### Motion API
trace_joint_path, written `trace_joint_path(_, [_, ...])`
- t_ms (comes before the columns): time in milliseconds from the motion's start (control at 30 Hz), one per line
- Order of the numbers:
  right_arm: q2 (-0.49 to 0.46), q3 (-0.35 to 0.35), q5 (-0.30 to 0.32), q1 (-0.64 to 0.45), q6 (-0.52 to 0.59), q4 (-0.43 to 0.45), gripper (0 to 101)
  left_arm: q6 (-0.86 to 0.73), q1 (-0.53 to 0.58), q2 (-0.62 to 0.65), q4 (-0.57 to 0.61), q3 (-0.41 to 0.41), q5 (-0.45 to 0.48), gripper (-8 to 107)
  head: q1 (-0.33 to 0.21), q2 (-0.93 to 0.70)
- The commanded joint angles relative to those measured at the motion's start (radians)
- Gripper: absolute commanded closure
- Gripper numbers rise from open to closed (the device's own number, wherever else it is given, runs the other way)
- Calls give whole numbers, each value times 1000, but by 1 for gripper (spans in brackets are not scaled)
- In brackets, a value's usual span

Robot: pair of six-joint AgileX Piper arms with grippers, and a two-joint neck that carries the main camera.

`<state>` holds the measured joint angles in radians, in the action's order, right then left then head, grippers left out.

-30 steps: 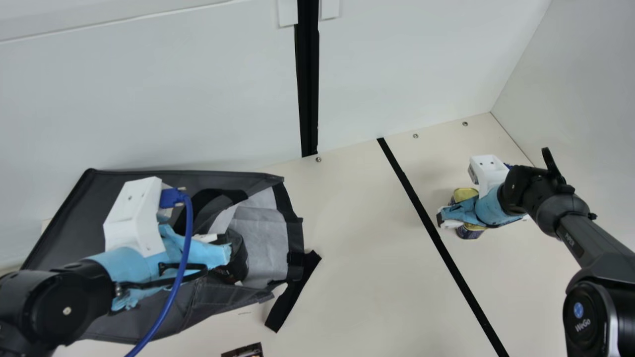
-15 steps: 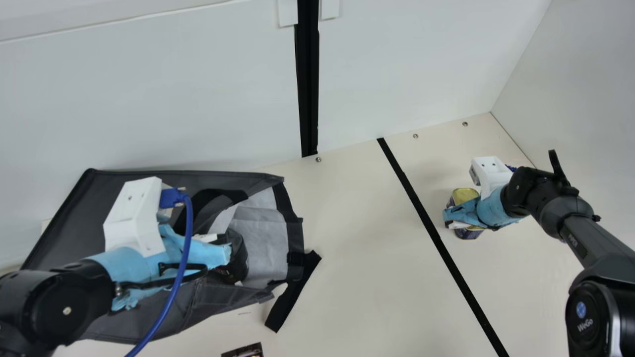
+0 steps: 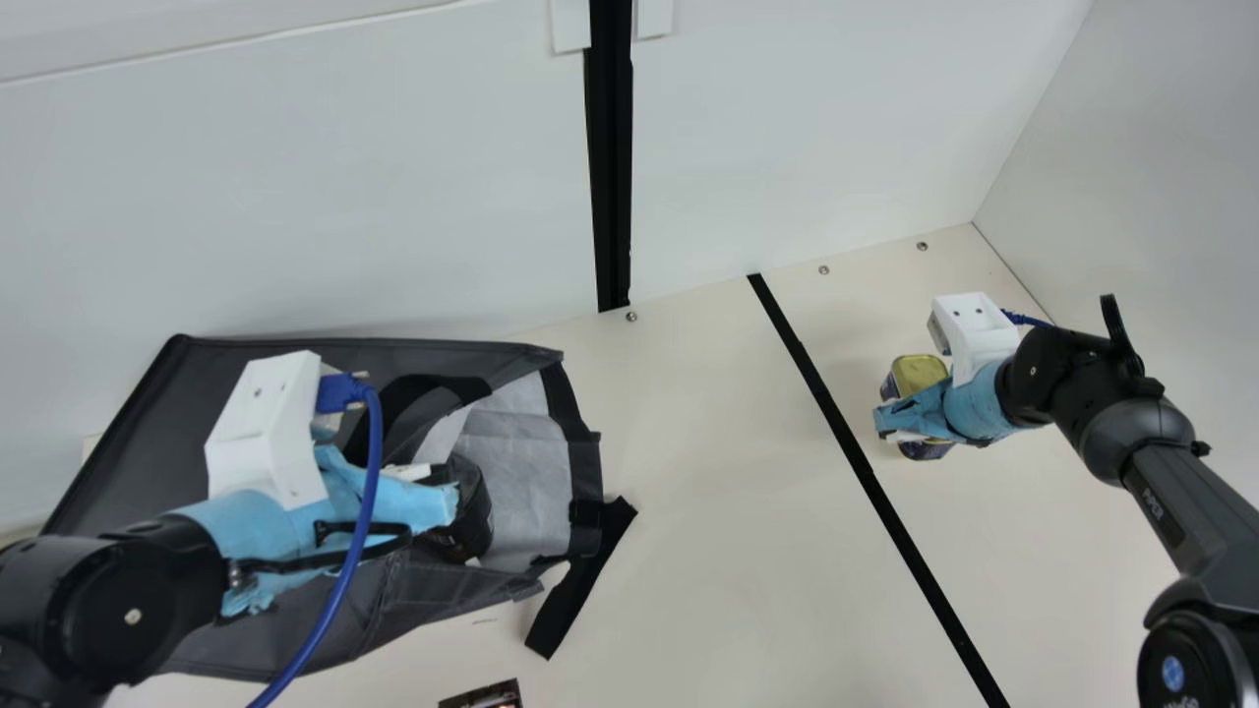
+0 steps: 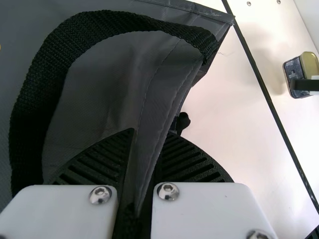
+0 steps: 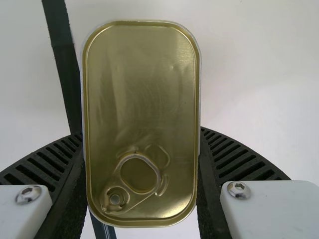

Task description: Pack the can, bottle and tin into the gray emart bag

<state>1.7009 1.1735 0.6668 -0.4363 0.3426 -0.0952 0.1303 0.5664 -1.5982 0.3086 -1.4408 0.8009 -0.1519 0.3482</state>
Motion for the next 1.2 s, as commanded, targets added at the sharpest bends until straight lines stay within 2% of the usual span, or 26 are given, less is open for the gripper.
trace_joint_path(0, [-13,-5,0,8,-7,2,101,0,0,0,0,0,0,89,-23,1])
trace_joint_path(633, [-167,-79,36,139,-105,67,101,0,0,0,0,0,0,89,-23,1])
trace_joint_path(1167, [-260,-132,66,338,-260,146,101,0,0,0,0,0,0,89,-23,1])
